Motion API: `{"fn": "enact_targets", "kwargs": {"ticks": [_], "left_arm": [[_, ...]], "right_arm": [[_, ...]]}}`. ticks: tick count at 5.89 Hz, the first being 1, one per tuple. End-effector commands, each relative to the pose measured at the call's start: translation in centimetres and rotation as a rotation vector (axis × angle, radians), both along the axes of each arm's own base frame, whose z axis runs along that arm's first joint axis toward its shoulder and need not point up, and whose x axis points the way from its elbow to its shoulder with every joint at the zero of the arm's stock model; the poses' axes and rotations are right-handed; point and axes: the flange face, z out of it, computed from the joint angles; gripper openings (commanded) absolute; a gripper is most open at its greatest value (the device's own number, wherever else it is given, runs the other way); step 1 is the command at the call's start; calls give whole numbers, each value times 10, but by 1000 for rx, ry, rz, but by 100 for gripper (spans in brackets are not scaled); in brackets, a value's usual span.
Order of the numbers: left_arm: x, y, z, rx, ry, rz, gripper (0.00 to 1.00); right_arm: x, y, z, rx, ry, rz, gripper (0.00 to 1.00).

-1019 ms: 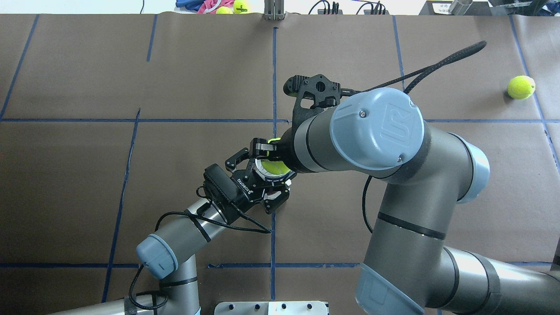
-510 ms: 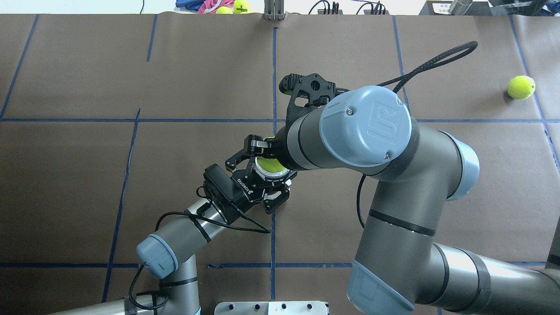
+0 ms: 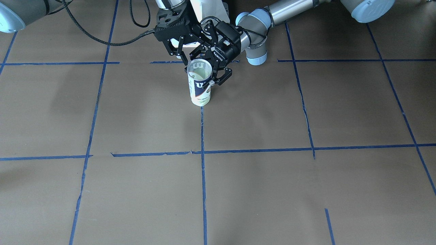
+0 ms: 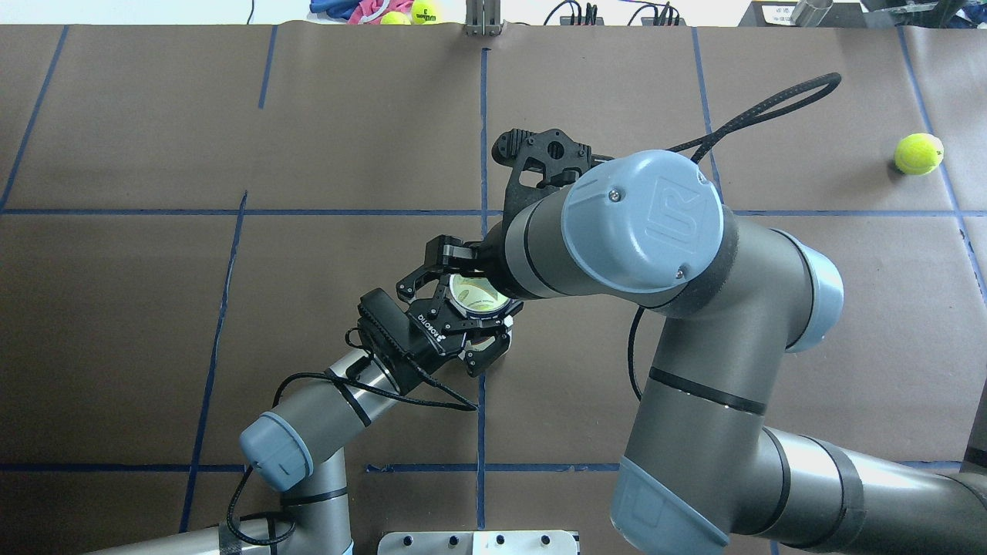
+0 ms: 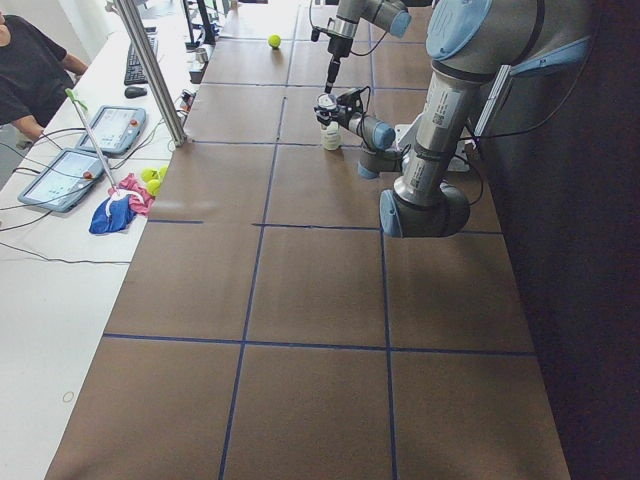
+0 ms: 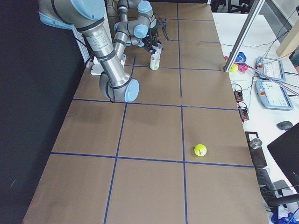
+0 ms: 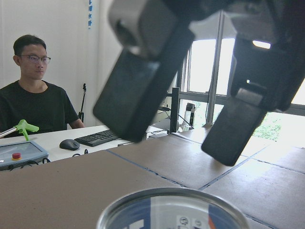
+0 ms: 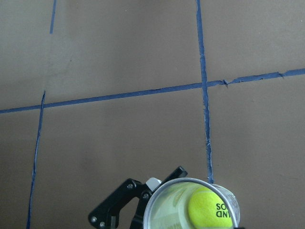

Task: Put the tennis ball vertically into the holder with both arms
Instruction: 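Open the right gripper to drop the ball into the can, then move the right gripper away to the second tennis ball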

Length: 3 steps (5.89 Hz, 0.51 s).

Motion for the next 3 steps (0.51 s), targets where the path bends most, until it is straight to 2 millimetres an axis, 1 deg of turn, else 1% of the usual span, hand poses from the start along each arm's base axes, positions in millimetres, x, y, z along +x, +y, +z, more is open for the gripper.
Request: {"fn": "enact_targets", "kwargs": {"ticks": [1,2,3], "left_arm": [[-1,0,0,1,3,-1,84],[-1,0,-1,1,4,-1,84],[-1,1,-1,0,7,1,86]], "right_arm": [[23,-25,27,0,42,34,93],[46,-53,41,56,94,56,93],[75,-80,68,63,140,48,92]]}}
